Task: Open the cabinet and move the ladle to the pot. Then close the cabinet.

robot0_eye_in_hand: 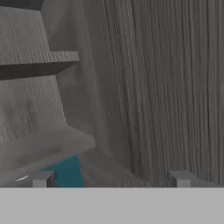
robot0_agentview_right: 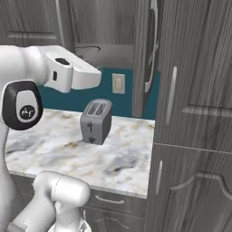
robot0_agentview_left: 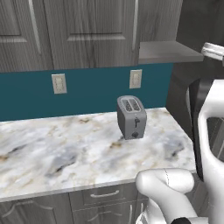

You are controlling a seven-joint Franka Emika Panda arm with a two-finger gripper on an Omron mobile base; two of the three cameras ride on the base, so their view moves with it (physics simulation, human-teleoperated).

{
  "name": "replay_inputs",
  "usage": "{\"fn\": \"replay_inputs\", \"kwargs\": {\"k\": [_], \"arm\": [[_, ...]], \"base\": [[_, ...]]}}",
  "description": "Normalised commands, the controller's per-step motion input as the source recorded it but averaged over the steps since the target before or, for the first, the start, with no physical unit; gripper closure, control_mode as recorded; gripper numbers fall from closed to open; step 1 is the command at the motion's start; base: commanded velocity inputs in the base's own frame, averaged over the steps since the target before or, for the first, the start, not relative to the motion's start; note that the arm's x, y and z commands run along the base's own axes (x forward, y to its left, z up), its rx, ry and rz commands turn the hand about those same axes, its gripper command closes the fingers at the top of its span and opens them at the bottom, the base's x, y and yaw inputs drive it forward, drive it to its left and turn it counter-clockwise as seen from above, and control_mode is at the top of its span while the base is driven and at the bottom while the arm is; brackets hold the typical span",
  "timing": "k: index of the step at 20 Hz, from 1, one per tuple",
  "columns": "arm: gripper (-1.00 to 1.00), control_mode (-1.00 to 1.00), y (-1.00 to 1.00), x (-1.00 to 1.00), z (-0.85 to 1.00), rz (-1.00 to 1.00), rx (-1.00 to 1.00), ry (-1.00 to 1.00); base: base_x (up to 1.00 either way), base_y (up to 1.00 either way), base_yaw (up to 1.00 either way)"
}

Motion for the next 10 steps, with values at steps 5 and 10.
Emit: {"fn": "replay_inputs", "kwargs": {"k": [5,10], "arm": [[-1.00,-1.00,1.00,0.00,0.13,0.59,0.09,0.23],[-1.00,-1.00,0.93,0.00,0.00,0.52,0.07,0.06]], "base": [[0.00,0.00,0.00],[0.00,0.00,0.00]]}}
